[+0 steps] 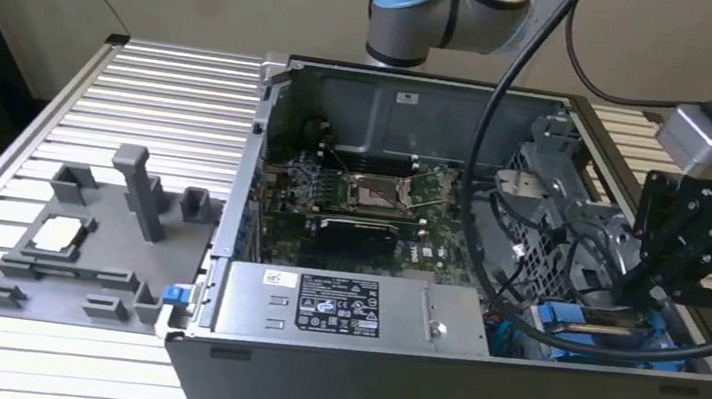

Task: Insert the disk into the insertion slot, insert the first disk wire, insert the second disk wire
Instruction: 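Insert the first disk wire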

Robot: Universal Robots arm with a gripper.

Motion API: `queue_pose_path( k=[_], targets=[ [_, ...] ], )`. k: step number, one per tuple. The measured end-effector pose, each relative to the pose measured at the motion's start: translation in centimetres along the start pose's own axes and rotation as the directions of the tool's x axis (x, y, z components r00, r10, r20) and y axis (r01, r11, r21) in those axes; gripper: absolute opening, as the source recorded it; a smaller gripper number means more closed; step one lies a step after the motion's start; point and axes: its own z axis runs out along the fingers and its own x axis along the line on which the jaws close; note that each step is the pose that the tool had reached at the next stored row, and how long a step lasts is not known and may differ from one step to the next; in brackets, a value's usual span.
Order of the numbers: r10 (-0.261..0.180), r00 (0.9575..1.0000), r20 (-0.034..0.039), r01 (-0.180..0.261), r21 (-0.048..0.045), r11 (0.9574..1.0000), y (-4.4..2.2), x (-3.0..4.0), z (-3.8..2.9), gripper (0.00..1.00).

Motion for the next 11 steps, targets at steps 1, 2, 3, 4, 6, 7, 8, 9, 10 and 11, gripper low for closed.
queue_pose_path(
  k=[1,2,3,4,6,7,8,9,10,11],
  targets=[
    [0.000,1.0000,0.0081,0.000,0.0004,1.0000,-0.02,0.12,0.09,0.19],
    [-0.001,0.9999,0.0154,0.001,0.0008,1.0000,-0.05,0.25,0.16,0.19],
    [-0.001,0.9997,0.0225,0.001,0.0012,1.0000,-0.10,0.39,0.23,0.19],
    [-0.002,0.9996,0.0283,0.002,0.0015,1.0000,-0.17,0.55,0.28,0.19],
    [-0.002,0.9993,0.0383,0.002,0.0020,1.0000,-0.30,0.90,0.36,0.19],
    [-0.003,0.9991,0.0420,0.003,0.0022,1.0000,-0.36,1.08,0.39,0.19],
    [-0.003,0.9990,0.0446,0.003,0.0024,1.0000,-0.45,1.24,0.42,0.19],
    [-0.003,0.9989,0.0465,0.003,0.0025,1.0000,-0.52,1.40,0.44,0.19],
    [-0.003,0.9988,0.0485,0.003,0.0026,1.0000,-0.59,1.55,0.47,0.19],
    [-0.003,0.9987,0.0504,0.003,0.0027,1.0000,-0.65,1.69,0.49,0.19]
  ],
)
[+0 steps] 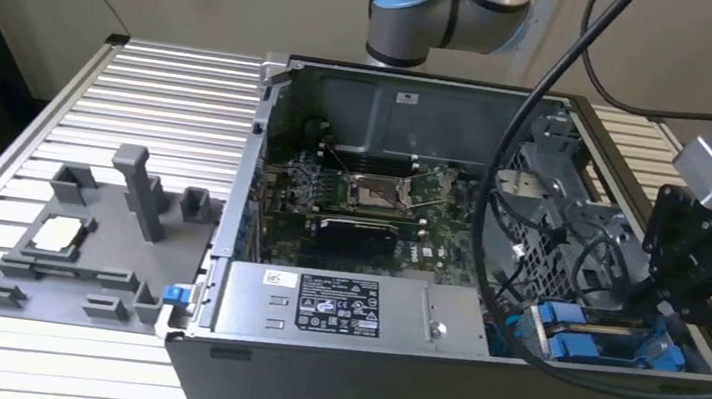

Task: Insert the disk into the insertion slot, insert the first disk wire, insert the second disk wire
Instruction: 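Insert the first disk wire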

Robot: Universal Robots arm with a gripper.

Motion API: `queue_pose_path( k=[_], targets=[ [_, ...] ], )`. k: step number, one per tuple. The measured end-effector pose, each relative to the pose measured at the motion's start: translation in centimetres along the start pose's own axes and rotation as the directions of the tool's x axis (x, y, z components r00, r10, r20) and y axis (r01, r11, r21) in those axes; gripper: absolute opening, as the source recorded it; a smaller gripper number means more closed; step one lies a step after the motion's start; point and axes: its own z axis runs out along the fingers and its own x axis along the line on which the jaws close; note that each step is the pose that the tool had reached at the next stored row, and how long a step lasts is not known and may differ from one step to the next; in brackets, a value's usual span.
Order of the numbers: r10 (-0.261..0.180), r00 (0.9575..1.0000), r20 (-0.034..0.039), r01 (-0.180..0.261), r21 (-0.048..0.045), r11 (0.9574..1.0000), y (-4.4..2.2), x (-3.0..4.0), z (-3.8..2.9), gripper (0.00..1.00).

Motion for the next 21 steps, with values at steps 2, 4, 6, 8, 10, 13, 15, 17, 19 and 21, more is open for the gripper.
queue_pose_path(
  k=[2,4,6,8,10,13,15,17,19,21],
  targets=[
    [0.000,1.0000,0.0012,0.000,0.0001,1.0000,-0.01,0.05,0.02,0.19],
    [0.000,1.0000,0.0013,0.000,0.0001,1.0000,-0.02,0.05,0.03,0.19],
    [0.000,1.0000,0.0017,0.000,0.0004,1.0000,-0.03,0.04,0.05,0.19],
    [0.000,1.0000,0.0052,0.000,0.0016,1.0000,-0.04,0.04,0.14,0.19],
    [0.002,0.9999,0.0129,-0.002,0.0035,1.0000,-0.04,0.04,0.23,0.19],
    [0.001,0.9996,0.0268,-0.002,0.0052,1.0000,-0.04,0.04,0.32,0.19],
    [0.001,0.9996,0.0281,-0.002,0.0057,1.0000,-0.05,0.04,0.40,0.19],
    [0.002,0.9996,0.0284,-0.002,0.0063,1.0000,-0.05,0.05,0.50,0.19],
    [0.003,0.9996,0.0284,-0.004,0.0065,1.0000,-0.06,0.05,0.59,0.19],
    [0.005,0.9996,0.0284,-0.006,0.0067,1.0000,-0.06,0.06,0.65,0.19]
  ],
)
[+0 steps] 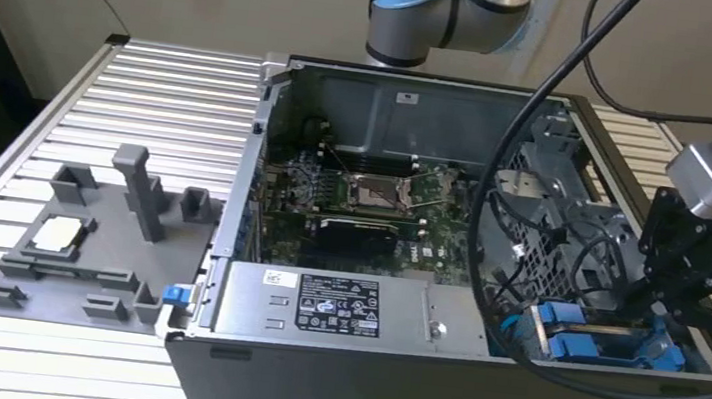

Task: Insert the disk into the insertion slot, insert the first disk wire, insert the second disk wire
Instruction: 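Insert the first disk wire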

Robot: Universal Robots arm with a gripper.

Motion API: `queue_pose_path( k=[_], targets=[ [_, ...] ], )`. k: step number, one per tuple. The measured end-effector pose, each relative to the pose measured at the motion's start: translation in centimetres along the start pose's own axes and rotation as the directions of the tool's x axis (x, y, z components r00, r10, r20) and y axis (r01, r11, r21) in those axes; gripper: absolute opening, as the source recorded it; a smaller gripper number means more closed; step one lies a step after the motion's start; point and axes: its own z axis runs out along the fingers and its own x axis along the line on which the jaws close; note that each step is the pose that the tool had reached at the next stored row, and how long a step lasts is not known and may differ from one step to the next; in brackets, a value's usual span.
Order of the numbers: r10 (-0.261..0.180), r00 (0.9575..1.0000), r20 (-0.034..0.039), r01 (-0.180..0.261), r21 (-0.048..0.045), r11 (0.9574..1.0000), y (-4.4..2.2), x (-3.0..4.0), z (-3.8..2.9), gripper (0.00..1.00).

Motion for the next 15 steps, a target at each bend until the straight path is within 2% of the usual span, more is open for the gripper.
queue_pose_path(
  k=[5,10,15],
  targets=[
    [0.006,1.0000,0.0005,-0.006,0.0005,1.0000,-0.02,0.01,0.20,0.19],
    [0.015,0.9999,-0.0004,-0.015,0.0011,0.9999,-0.04,0.06,0.77,0.19],
    [0.016,0.9999,0.0008,-0.016,0.0012,0.9999,-0.05,0.07,0.92,0.19]
  ],
)
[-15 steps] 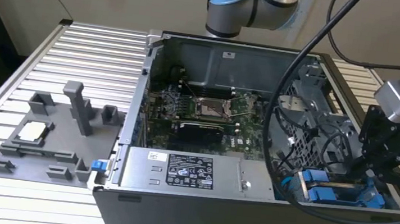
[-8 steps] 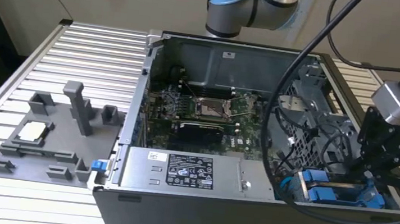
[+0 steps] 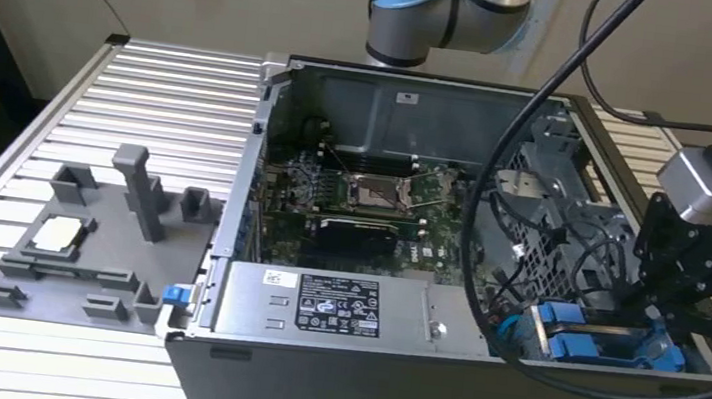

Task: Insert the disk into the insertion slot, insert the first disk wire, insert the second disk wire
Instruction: 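Insert the first disk wire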

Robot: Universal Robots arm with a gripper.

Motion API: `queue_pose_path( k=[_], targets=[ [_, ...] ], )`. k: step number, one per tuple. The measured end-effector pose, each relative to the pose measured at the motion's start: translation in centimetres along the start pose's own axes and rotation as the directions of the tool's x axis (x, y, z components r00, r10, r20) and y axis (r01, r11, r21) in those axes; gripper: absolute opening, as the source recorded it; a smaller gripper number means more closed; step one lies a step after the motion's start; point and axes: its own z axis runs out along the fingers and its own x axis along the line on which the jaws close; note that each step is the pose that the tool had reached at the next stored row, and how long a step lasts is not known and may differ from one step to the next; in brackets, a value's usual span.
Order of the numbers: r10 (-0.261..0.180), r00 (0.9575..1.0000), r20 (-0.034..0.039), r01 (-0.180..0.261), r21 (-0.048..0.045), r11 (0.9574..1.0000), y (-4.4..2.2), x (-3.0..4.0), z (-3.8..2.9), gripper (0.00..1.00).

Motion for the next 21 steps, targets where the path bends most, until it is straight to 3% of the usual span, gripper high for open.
queue_pose_path(
  k=[4,5,7,16,21],
  targets=[
    [0.000,1.0000,0.0018,0.000,0.0001,1.0000,-0.01,0.01,0.16,0.20],
    [0.001,1.0000,0.0014,-0.001,0.0001,1.0000,-0.01,0.01,0.16,0.27],
    [0.001,1.0000,0.0006,-0.001,0.0000,1.0000,0.00,-0.01,-0.08,0.27],
    [0.001,1.0000,0.0002,-0.001,0.0000,1.0000,0.19,-0.27,-3.67,0.27],
    [0.001,1.0000,0.0001,-0.001,0.0001,1.0000,0.29,-0.39,-5.31,0.27]
  ],
)
